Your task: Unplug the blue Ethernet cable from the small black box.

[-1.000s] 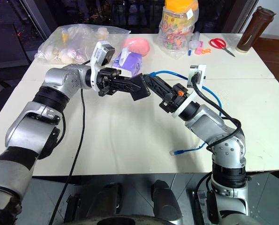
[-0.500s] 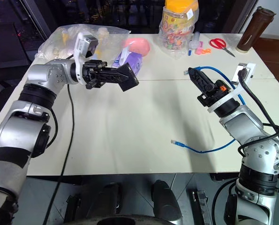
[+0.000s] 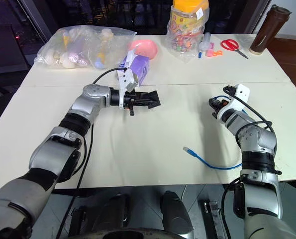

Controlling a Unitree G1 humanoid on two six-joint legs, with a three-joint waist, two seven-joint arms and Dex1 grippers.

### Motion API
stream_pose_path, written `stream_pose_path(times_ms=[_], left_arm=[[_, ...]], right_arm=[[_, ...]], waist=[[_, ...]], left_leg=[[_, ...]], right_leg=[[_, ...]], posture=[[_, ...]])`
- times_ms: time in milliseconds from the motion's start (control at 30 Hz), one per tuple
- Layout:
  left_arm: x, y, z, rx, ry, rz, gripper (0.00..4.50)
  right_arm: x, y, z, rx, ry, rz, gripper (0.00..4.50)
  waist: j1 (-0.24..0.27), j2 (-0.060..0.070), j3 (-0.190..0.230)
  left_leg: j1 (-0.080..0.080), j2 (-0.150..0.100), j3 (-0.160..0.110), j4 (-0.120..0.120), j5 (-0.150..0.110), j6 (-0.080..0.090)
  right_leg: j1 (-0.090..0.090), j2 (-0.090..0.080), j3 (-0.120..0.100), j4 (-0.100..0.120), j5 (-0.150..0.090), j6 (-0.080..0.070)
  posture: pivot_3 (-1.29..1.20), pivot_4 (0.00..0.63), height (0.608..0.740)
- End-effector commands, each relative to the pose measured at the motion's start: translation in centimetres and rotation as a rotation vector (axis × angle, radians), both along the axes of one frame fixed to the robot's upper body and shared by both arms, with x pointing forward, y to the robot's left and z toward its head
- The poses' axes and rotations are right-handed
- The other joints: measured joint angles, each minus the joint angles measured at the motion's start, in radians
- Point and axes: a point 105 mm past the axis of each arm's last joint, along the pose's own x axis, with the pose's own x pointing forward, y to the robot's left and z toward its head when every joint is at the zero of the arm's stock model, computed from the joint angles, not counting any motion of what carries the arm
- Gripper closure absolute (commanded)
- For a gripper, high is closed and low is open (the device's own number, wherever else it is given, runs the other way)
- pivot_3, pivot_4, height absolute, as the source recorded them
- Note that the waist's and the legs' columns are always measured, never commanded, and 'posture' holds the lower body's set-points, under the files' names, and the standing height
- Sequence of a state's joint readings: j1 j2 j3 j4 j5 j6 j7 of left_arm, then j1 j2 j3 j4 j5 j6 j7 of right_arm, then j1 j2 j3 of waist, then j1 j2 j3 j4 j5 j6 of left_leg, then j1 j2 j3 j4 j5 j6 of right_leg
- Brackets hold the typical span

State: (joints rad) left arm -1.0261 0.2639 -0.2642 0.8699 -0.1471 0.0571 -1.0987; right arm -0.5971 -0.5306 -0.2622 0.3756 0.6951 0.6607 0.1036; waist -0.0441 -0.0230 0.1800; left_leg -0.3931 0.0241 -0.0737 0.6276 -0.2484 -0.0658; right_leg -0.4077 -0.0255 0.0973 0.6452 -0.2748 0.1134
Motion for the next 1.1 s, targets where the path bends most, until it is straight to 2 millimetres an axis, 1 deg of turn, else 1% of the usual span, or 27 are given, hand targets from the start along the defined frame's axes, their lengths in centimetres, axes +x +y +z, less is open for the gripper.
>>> stream_pose_path(times_ms=[33, 67, 133, 167, 233, 300, 367, 467, 533, 567, 600, 733, 767, 833, 900, 967, 1033, 1100], left_arm=[[0.4, -0.6, 0.6, -0.004, -0.083, 0.033, 3.99], [0.4, -0.8, 0.5, -0.006, -0.098, 0.041, 3.99], [0.8, -0.9, 0.3, 0.008, -0.141, 0.079, 3.99], [1.4, -0.8, 0.2, 0.012, -0.153, 0.131, 3.99], [2.1, -0.7, 0.2, 0.004, -0.170, 0.198, 3.99], [2.4, -0.7, 0.0, -0.002, -0.172, 0.232, 3.99], [2.2, -0.8, -1.0, 0.023, -0.148, 0.218, 3.99], [1.9, -0.8, -2.3, 0.063, -0.121, 0.200, 3.99], [2.1, -0.7, -2.6, 0.073, -0.108, 0.220, 2.91], [2.1, -0.6, -2.7, 0.076, -0.106, 0.223, 2.67], [2.1, -0.6, -2.7, 0.078, -0.106, 0.224, 2.16], [2.0, -0.1, -2.5, 0.078, -0.104, 0.205, 0.42], [2.0, 0.0, -2.4, 0.077, -0.105, 0.203, 0.10], [1.9, 0.6, -1.8, 0.043, -0.082, 0.189, 0.04], [1.4, 2.9, -1.0, 0.013, -0.049, 0.184, 0.04], [0.8, 5.3, -0.5, -0.032, 0.017, 0.217, 0.04], [-0.3, 7.1, -0.3, -0.050, 0.049, 0.248, 0.04], [-1.7, 8.8, -0.7, -0.047, 0.055, 0.281, 0.04]], right_arm=[[-0.3, -0.4, 1.6, -0.053, -0.049, -0.013, 2.26], [-0.6, -0.3, 1.6, -0.076, -0.043, -0.004, 1.81], [-1.7, 0.9, 1.3, -0.132, -0.013, 0.060, 0.82], [-2.9, 1.8, 0.7, -0.196, 0.027, 0.110, 0.32], [-4.9, 3.1, 0.2, -0.256, 0.067, 0.180, 0.32], [-6.4, 4.6, 0.6, -0.263, 0.053, 0.248, 0.32], [-7.3, 5.5, 1.3, -0.249, 0.019, 0.270, 0.32], [-7.8, 5.9, 2.3, -0.241, -0.024, 0.262, 0.32], [-7.8, 5.9, 2.5, -0.229, -0.034, 0.246, 0.26], [-7.8, 5.8, 2.5, -0.227, -0.034, 0.238, 0.26], [-7.9, 5.7, 2.5, -0.228, -0.033, 0.233, 0.26], [-8.0, 5.6, 2.4, -0.223, -0.037, 0.218, 0.26], [-8.0, 5.5, 2.4, -0.223, -0.037, 0.217, 0.26], [-8.2, 5.5, 2.3, -0.222, -0.037, 0.214, 0.26], [-8.8, 5.3, 2.0, -0.220, -0.037, 0.214, 0.26], [-9.5, 5.4, 1.9, -0.216, -0.045, 0.227, 0.26], [-10.2, 5.8, 1.8, -0.216, -0.065, 0.260, 0.26], [-10.8, 6.2, 1.7, -0.220, -0.085, 0.286, 0.26]], waist=[[0.002, 0.000, 0.000], [0.004, 0.000, 0.000], [0.007, 0.000, 0.000], [0.008, 0.000, 0.000], [0.009, 0.000, 0.000], [0.008, 0.000, 0.000], [0.000, 0.000, 0.000], [0.000, 0.000, 0.000], [0.001, 0.000, 0.000], [0.001, 0.000, 0.000], [0.001, 0.000, 0.000], [0.002, 0.000, 0.000], [0.002, 0.000, 0.000], [0.002, 0.000, 0.000], [0.000, 0.000, 0.000], [-0.005, 0.000, 0.000], [-0.012, 0.001, 0.000], [-0.010, 0.001, 0.000]], left_leg=[[0.000, 0.000, 0.000, 0.000, 0.000, 0.000], [0.000, 0.000, 0.000, 0.001, 0.000, 0.000], [-0.001, 0.000, 0.000, 0.002, 0.000, 0.000], [-0.001, 0.000, 0.000, 0.002, 0.000, 0.000], [0.000, -0.001, -0.001, 0.003, 0.000, 0.000], [0.000, -0.001, -0.001, 0.003, 0.000, 0.000], [0.000, -0.001, -0.001, 0.003, 0.000, 0.000], [0.001, -0.001, -0.001, 0.003, 0.000, 0.000], [0.002, -0.001, -0.001, 0.003, 0.000, 0.000], [0.003, -0.001, -0.001, 0.003, 0.000, 0.000], [0.002, -0.001, -0.001, 0.003, 0.000, 0.000], [0.002, -0.001, -0.001, 0.003, 0.000, 0.000], [0.002, -0.001, -0.001, 0.003, 0.000, 0.000], [0.002, -0.001, -0.001, 0.002, 0.000, 0.000], [0.002, -0.001, -0.001, 0.001, 0.000, 0.000], [0.002, 0.000, -0.001, 0.000, 0.000, 0.000], [0.002, 0.001, -0.001, -0.001, 0.000, 0.000], [0.002, 0.001, -0.002, -0.001, 0.000, 0.000]], right_leg=[[0.000, 0.000, 0.000, 0.000, 0.000, 0.000], [0.000, 0.000, 0.000, 0.000, 0.000, 0.000], [0.001, 0.000, 0.000, 0.000, 0.000, 0.000], [0.001, 0.000, 0.000, 0.000, 0.000, 0.000], [0.002, -0.001, 0.000, 0.000, 0.000, 0.000], [0.002, 0.000, 0.000, 0.000, 0.000, 0.000], [0.003, 0.000, 0.000, 0.000, 0.000, 0.001], [0.003, 0.000, 0.000, 0.000, 0.000, 0.001], [0.004, 0.000, 0.000, 0.000, 0.000, 0.000], [0.005, 0.000, 0.000, 0.000, 0.000, 0.000], [0.005, 0.000, 0.000, 0.000, 0.000, 0.000], [0.005, 0.000, 0.000, 0.000, 0.000, 0.001], [0.005, 0.000, 0.000, 0.000, 0.000, 0.001], [0.004, 0.000, 0.000, 0.000, 0.000, 0.000], [0.004, 0.000, 0.000, 0.000, 0.000, 0.000], [0.003, 0.000, 0.000, 0.000, 0.000, 0.000], [0.002, 0.001, 0.000, 0.001, 0.000, 0.000], [0.003, 0.001, 0.000, 0.001, 0.000, 0.000]], posture=[[0.00, 0.150, 0.740], [0.00, 0.150, 0.740], [0.00, 0.150, 0.740], [0.00, 0.150, 0.740], [0.00, 0.150, 0.740], [0.00, 0.150, 0.740], [0.00, 0.150, 0.740], [0.00, 0.150, 0.740], [0.00, 0.150, 0.740], [0.00, 0.150, 0.740], [0.00, 0.150, 0.740], [0.00, 0.150, 0.740], [0.00, 0.150, 0.740], [0.00, 0.150, 0.740], [0.00, 0.150, 0.740], [0.00, 0.150, 0.740], [0.00, 0.150, 0.740], [0.00, 0.150, 0.740]])
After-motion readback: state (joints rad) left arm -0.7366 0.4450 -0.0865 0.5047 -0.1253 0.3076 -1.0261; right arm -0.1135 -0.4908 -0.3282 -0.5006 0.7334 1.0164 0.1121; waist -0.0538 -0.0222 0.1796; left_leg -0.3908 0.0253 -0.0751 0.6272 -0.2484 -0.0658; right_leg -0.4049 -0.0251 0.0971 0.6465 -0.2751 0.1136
